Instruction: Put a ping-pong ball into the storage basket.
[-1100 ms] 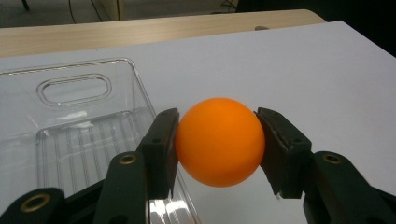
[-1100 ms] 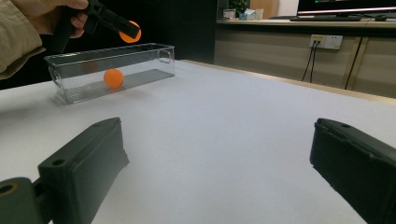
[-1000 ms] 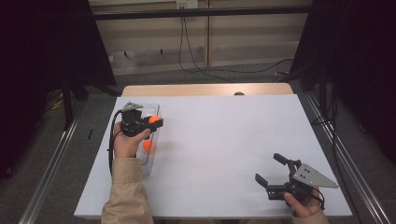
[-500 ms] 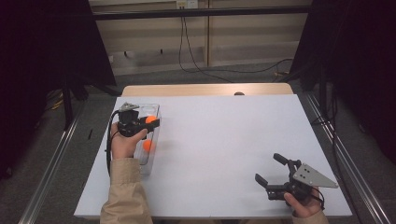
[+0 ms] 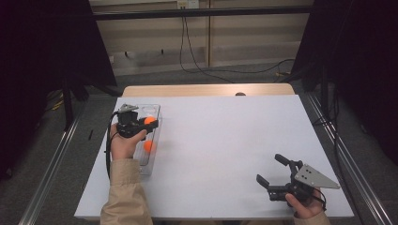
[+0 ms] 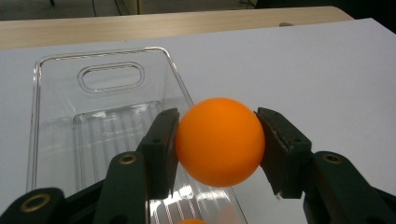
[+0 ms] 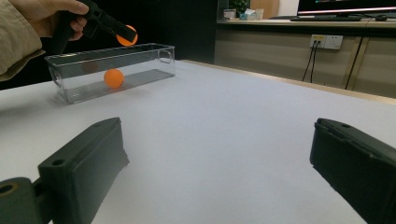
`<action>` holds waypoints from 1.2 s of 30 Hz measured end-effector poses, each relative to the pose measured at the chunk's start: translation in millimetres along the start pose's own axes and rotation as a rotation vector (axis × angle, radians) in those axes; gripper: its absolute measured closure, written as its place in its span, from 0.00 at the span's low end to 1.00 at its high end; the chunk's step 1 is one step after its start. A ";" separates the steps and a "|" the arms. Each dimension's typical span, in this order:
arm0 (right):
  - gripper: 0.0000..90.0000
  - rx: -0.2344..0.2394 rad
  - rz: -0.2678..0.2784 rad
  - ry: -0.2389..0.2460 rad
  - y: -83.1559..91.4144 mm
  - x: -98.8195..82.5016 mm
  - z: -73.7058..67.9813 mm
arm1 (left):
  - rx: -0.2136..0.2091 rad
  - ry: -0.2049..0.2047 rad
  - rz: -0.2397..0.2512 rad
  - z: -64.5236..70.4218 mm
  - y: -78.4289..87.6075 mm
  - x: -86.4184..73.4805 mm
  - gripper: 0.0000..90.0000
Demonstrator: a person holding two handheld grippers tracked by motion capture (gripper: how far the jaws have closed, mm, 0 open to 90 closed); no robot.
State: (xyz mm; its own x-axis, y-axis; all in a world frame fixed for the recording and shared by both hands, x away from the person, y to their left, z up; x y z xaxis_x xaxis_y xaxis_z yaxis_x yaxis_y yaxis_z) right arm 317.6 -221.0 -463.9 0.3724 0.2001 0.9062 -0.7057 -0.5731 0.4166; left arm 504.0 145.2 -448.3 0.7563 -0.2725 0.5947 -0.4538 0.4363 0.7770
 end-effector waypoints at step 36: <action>0.03 0.001 0.000 0.001 -0.2 0.2 -0.2 | 0.056 0.028 -0.017 -15.7 -0.5 -6.9 0.56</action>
State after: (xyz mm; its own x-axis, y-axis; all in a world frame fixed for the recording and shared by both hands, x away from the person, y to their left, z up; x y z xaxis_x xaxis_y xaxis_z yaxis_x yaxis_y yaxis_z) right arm 317.7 -220.7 -463.8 0.3713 0.2011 0.9065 -0.7052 -0.5739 0.4162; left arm 506.5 160.3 -456.1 0.7769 -0.2550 0.5756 -0.4655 0.3829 0.7979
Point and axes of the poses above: each handheld gripper's, and its own axes: y roughly backward along the jaws, x roughly out of its top, z roughly to its right, the point moved 10 cm from there along -y, roughly forward along the jaws, and after that the axes turned 14 degrees about -z, right-handed, at the moved point
